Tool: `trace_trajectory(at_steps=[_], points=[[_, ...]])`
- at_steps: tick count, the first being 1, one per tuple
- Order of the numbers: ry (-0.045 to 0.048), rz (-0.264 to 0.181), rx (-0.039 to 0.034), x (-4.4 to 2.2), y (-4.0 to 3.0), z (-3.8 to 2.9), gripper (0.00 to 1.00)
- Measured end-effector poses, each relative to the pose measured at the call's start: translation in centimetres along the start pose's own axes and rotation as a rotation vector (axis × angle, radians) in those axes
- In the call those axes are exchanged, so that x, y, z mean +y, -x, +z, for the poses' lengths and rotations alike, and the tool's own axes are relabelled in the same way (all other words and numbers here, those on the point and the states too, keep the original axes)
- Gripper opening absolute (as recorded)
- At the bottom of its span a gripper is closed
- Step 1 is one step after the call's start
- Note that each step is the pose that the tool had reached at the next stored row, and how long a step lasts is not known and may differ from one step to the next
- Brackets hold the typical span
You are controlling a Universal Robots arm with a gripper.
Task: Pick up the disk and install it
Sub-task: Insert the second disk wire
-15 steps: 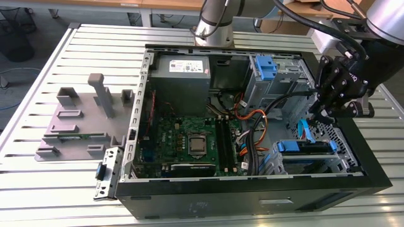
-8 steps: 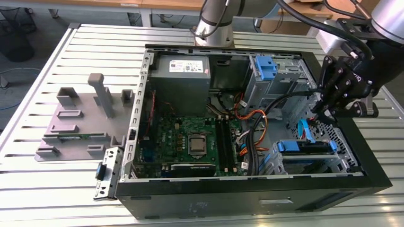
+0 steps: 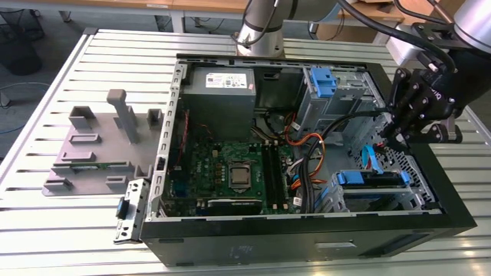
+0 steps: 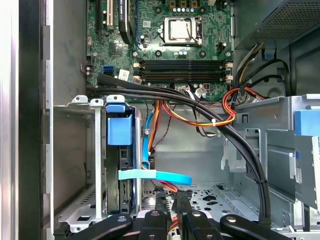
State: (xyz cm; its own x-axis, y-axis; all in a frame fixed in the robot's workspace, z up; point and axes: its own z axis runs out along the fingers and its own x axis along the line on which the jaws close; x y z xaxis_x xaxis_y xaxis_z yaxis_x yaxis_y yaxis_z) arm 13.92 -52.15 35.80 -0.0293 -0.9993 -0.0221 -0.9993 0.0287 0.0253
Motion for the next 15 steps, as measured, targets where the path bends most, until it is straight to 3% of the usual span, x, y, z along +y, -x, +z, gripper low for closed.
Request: trace_trajectory(at_steps=[7,15], points=[[0.0,0.0,0.0,-0.01,-0.42,-0.01,0.24],[0.0,0.0,-0.0002,-0.31,-0.43,0.05,0.24]])
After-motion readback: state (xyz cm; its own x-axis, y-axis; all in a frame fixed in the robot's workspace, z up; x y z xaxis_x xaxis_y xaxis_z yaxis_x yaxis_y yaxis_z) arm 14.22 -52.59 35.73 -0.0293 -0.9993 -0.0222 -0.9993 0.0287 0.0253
